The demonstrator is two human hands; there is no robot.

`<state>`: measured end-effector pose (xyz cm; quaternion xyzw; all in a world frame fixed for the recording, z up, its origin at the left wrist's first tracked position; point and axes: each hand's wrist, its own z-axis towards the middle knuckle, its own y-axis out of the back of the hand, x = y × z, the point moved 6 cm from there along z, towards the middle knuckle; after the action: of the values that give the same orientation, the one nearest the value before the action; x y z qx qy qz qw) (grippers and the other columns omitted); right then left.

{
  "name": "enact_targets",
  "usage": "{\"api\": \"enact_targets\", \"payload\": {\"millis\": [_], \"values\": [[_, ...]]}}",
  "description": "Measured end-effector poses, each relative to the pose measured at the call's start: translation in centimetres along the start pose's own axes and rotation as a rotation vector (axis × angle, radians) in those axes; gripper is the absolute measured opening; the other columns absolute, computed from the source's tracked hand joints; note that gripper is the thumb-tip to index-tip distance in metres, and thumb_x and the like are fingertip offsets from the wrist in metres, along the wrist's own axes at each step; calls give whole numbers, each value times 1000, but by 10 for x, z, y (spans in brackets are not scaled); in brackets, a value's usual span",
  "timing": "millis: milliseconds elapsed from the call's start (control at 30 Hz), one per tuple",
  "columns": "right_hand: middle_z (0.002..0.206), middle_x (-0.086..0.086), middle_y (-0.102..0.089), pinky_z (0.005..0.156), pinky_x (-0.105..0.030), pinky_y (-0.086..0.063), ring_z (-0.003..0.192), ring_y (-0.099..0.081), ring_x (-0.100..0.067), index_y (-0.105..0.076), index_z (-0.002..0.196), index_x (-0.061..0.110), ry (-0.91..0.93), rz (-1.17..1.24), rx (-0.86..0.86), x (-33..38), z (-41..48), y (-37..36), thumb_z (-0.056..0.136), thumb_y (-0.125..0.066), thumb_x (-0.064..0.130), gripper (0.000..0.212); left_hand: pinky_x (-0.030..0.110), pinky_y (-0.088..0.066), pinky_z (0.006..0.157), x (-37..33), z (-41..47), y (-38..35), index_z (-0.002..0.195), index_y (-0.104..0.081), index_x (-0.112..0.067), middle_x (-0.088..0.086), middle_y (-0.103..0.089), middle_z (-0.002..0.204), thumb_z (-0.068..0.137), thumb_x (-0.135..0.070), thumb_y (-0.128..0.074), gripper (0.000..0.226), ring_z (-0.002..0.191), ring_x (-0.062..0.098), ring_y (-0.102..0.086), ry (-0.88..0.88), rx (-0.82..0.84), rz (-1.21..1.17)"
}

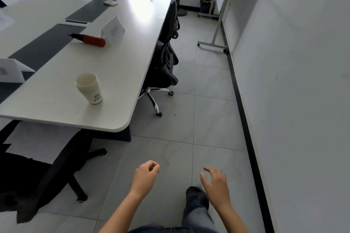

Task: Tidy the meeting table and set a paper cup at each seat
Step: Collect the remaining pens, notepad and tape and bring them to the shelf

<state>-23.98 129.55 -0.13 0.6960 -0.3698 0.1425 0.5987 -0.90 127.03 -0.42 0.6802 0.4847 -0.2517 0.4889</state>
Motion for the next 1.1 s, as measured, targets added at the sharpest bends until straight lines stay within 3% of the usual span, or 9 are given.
{"api": "enact_targets", "payload": {"millis": [233, 433, 633, 833, 1100], "values": [[121, -7, -57, 97, -28, -35, 117, -43, -20, -55, 118, 12, 145, 30, 14, 15, 149, 53, 90, -51, 24, 30, 29, -39, 60, -61, 90, -17, 73, -62, -1, 12, -62, 69, 87, -7, -52, 19, 65, 21, -51, 40, -257, -121], [119, -11, -58, 98, -32, -36, 115, -45, -23, -57, 116, 7, 191, 45, -62, 13, 254, 116, 90, -52, 21, 29, 28, -39, 60, -119, 140, -84, 64, -60, -11, 8, -61, 65, 86, -8, -54, 24, 64, 23, -52, 27, -235, -92], [122, -7, -55, 98, -28, -35, 118, -42, -20, -55, 117, 11, 197, -6, 109, 0, 300, 105, 91, -49, 24, 29, 26, -40, 61, -148, 183, -89, 66, -61, -12, 11, -64, 70, 86, -7, -54, 22, 67, 22, -54, 87, -326, -108], [121, -7, -56, 98, -29, -36, 117, -43, -20, -56, 116, 12, 137, 25, 95, 1, 374, 116, 91, -49, 24, 29, 37, -45, 69, -179, 254, -110, 69, -62, -11, 13, -67, 73, 87, -9, -54, 20, 71, 26, -57, 106, -268, -61], [122, -5, -56, 97, -27, -36, 119, -42, -17, -55, 116, 13, 89, -10, 89, 34, 497, 116, 92, -47, 24, 28, 29, -40, 62, -254, 394, -116, 69, -61, -11, 14, -65, 75, 88, -10, -52, 21, 71, 23, -54, 38, -179, -61]]}}
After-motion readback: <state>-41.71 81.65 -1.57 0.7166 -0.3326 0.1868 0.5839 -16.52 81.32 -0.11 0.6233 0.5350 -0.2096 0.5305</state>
